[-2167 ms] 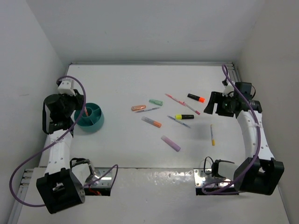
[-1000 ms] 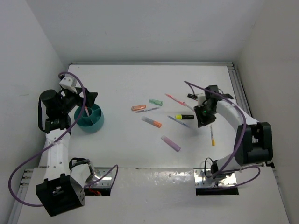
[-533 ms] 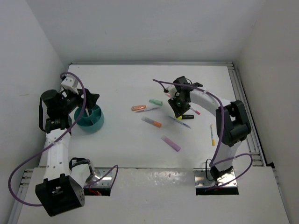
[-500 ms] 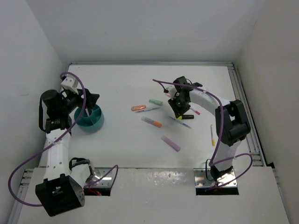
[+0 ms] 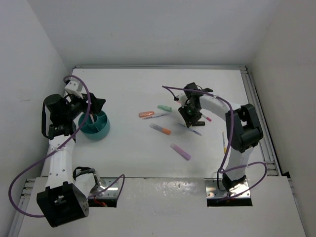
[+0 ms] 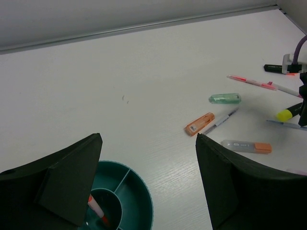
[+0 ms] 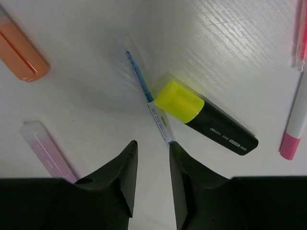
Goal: Sort the stationery into containers
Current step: Grab a piece of stationery with the right arm, then pass the stationery from the right arm to the left
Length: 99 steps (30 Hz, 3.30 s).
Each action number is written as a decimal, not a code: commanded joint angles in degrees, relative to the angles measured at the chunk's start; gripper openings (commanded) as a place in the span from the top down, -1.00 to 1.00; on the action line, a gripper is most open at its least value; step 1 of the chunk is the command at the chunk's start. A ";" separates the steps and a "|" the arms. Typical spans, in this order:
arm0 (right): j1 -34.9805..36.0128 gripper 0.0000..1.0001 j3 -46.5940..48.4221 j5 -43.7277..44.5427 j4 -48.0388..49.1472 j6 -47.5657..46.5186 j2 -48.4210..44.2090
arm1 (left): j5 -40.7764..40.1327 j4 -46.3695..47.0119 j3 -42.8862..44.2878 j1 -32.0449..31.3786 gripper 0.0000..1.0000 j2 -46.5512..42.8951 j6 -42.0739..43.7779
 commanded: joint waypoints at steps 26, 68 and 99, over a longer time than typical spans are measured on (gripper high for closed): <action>-0.47 0.42 -1.16 -1.01 4.20 -4.32 7.46 | -0.51 2.44 1.12 -0.70 -0.71 0.82 1.47; 12.63 1.00 14.48 -22.36 12.64 18.17 -19.35 | 11.98 22.12 2.26 -14.58 -0.69 -3.66 -34.57; 22.12 0.90 22.74 -23.68 13.43 21.17 -12.93 | 4.15 27.15 3.85 -28.13 1.00 3.20 -40.21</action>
